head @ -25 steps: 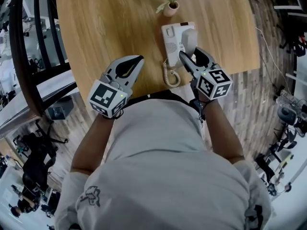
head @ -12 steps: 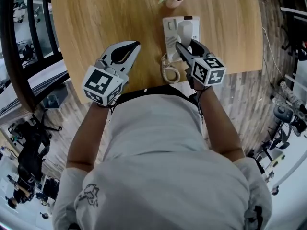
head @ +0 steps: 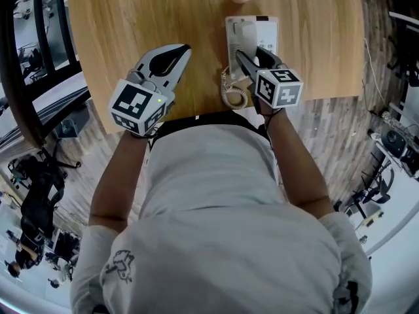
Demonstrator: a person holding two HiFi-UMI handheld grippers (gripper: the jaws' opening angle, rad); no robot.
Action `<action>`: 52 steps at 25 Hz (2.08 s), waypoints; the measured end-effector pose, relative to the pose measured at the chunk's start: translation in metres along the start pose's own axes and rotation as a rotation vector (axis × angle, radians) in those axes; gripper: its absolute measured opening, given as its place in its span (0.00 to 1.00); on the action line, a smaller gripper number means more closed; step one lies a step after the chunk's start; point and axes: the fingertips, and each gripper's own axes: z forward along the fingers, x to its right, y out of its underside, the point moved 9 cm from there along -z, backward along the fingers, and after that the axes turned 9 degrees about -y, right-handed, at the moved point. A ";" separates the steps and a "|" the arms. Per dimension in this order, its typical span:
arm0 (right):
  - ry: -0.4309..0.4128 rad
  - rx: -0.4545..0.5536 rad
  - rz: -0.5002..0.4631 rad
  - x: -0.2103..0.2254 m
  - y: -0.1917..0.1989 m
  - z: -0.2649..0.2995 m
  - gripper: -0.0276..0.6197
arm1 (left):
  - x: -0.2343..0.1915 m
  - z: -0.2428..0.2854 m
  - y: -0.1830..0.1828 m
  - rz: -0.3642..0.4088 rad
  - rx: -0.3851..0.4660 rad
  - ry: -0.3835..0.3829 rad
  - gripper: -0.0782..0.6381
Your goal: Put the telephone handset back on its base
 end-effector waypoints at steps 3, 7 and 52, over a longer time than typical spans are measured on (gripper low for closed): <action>0.007 -0.009 0.017 0.001 0.003 0.005 0.39 | 0.001 0.001 0.003 -0.001 -0.005 -0.007 0.12; 0.020 -0.021 0.033 0.002 0.003 0.009 0.39 | 0.002 0.000 0.005 -0.009 -0.008 -0.011 0.12; 0.182 0.098 -0.030 -0.041 0.004 -0.004 0.42 | -0.006 -0.046 0.010 0.039 -0.008 0.029 0.12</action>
